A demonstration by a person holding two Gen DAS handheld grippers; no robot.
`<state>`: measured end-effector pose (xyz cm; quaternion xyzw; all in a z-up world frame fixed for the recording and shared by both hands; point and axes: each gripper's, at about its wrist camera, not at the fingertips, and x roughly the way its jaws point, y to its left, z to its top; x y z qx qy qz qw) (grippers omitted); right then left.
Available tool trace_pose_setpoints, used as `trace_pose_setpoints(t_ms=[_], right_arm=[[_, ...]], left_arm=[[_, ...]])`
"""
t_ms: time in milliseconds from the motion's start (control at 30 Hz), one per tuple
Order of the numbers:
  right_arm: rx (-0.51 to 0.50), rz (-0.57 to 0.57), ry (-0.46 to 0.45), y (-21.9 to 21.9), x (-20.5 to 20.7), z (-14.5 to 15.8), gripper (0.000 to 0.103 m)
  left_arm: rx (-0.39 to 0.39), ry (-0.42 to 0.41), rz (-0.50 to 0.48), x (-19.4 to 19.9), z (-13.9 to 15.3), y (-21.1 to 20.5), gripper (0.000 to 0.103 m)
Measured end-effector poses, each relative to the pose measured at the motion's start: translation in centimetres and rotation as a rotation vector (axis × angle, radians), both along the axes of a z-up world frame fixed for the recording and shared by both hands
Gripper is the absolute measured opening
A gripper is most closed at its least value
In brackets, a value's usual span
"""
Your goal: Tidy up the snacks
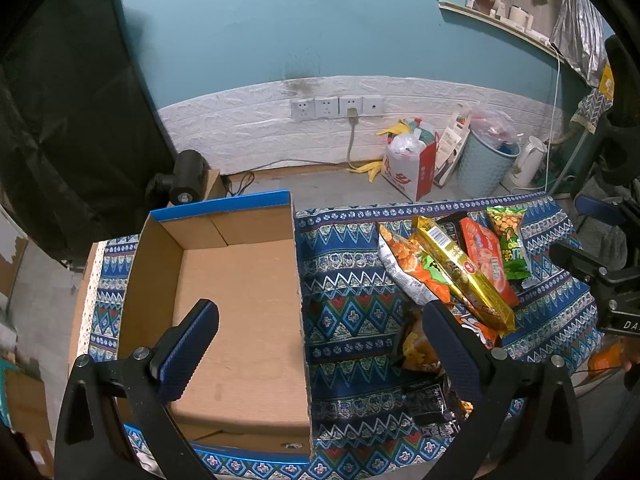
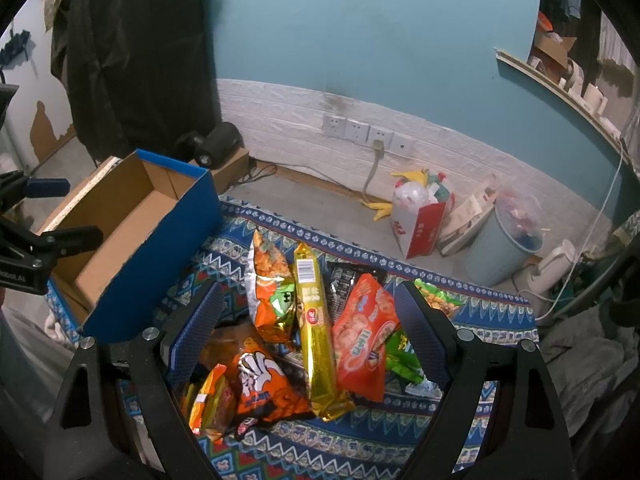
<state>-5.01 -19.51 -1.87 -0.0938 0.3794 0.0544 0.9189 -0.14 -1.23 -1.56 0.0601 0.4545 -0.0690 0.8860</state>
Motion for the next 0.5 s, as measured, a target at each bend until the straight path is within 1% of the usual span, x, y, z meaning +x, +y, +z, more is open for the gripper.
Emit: trace_pose_setpoints(t_ms=[100,500], right_arm=[[0.017,0.004,-0.001,-0.07,-0.02,0.08,0.086],[0.032,-0.015,0.0,-0.7,0.17,0.22,0.086]], left_arm=[[0.002,0.001,-0.002,-0.03,-0.04,0.04,0.103],[-0.002,0.015,-0.006,0.36,-0.18,0.18,0.103]])
